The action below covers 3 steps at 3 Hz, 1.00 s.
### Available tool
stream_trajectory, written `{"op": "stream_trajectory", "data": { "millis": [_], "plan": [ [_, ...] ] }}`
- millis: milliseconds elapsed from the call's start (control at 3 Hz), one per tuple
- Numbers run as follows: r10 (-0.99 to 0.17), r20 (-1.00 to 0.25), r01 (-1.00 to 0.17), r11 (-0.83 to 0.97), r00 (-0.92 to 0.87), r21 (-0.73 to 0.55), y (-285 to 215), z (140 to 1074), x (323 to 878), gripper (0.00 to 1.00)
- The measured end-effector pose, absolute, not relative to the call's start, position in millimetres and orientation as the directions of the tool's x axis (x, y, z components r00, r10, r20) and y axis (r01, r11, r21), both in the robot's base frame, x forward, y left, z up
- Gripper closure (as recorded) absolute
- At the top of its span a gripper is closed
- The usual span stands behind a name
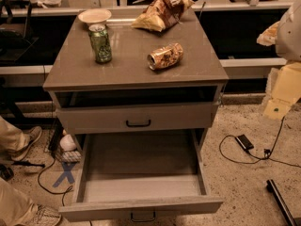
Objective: Place orange can into middle drawer
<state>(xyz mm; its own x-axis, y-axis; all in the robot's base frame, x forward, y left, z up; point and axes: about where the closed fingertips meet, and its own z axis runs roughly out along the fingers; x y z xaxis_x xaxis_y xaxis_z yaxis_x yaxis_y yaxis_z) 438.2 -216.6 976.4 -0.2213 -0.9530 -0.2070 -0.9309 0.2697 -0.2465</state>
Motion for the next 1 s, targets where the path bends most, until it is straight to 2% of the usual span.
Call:
{"op": "stream_trajectory", "data": {
  "millis": [333,667,1000],
  "plan": [
    [-0.953,-0.207,-0.930,0.269,-0.220,-0.249,-216.5,976.9,438.5,0.00],
    [-0.971,-0.191,-0.933,0.198,-0.145,-0.301,-216.2,974.1,468.3,0.00],
    [-0.982,-0.191,-0.933,0.078,-0.010,-0.352,-207.2,963.6,526.0,0.00]
  ]
}}
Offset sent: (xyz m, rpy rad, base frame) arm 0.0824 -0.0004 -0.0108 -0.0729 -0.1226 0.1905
